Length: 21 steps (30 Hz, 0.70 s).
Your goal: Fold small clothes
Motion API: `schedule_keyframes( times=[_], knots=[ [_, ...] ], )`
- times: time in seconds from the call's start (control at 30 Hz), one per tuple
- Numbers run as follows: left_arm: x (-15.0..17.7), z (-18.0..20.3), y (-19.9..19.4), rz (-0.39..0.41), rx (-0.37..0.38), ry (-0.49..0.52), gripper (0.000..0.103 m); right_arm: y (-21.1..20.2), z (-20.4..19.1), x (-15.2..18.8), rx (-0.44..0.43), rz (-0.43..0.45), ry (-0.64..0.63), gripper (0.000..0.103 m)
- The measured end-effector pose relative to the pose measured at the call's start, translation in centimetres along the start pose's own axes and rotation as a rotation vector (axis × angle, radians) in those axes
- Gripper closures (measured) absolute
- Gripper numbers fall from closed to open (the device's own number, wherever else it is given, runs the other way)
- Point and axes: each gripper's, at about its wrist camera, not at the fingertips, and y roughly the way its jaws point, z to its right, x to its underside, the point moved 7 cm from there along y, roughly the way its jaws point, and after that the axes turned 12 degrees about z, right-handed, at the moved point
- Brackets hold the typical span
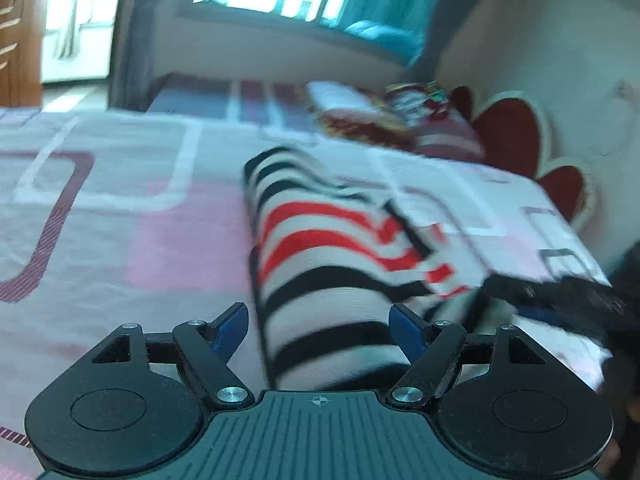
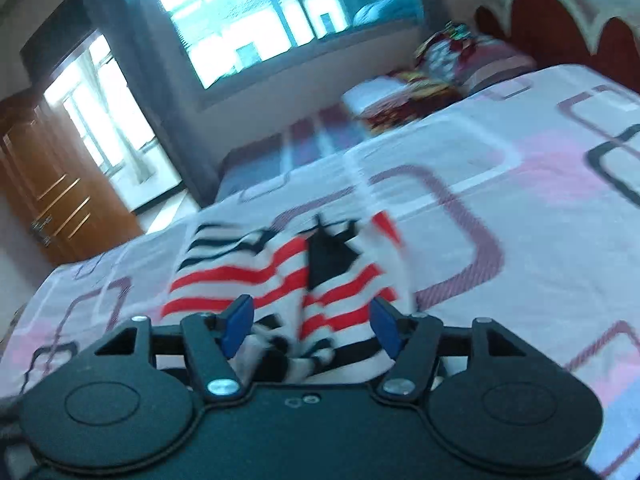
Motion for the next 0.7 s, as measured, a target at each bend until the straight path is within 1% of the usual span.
schedule_keyframes(
  times=[0.03,0.07,0.13,0.23,0.27,0.3,0.37,0.4,0.43,0.5,0.6,0.63,0.7],
  knots=[
    [0.4,-0.3,0.7,-0.013,-0.019,0.003,0.027,0.6,-0.5,0.5,-0.019,-0.035,-0.002,0.034],
    [0.8,-0.4,1.1,-0.019,-0.021,0.007,0.027,1.3,-0.9,1.2,-0.034,-0.072,0.001,0.034],
    [1.8,-0.2,1.6,-0.028,-0.009,0.018,0.024,2.5,-1.1,2.6,-0.029,-0.13,0.012,0.034],
    [2.8,0.3,2.3,-0.051,-0.001,0.02,0.018,3.8,-0.5,4.2,0.005,-0.197,0.034,0.032],
    [3.0,0.2,2.5,-0.059,-0.001,0.011,0.018,4.0,-0.4,4.6,0.001,-0.213,0.051,0.032],
    [3.2,0.1,2.7,-0.063,-0.004,0.0,0.015,4.4,-0.2,4.9,-0.012,-0.228,0.076,0.033],
    [3.2,-0.3,2.9,-0.064,-0.009,-0.015,0.012,4.9,-0.3,5.1,-0.027,-0.222,0.084,0.039],
    [3.3,-0.3,3.1,-0.064,-0.009,-0.013,0.012,5.0,-0.5,5.1,-0.033,-0.212,0.079,0.054],
    [3.3,-0.2,3.2,-0.063,-0.009,-0.011,0.012,5.3,-0.6,5.0,-0.042,-0.207,0.072,0.059],
    [3.2,0.0,3.4,-0.063,-0.009,-0.008,0.012,5.8,-0.8,4.9,-0.057,-0.2,0.065,0.061],
    [2.5,0.0,3.1,-0.049,-0.013,-0.024,0.012,6.6,-1.3,4.9,-0.058,-0.195,0.024,0.06],
    [2.0,-0.1,2.8,-0.028,-0.023,-0.031,0.012,6.8,-1.4,4.9,-0.062,-0.19,0.012,0.069],
    [0.9,-0.4,2.3,0.022,-0.043,-0.038,0.012,6.3,-1.9,4.5,-0.086,-0.155,-0.024,0.078]
  ],
)
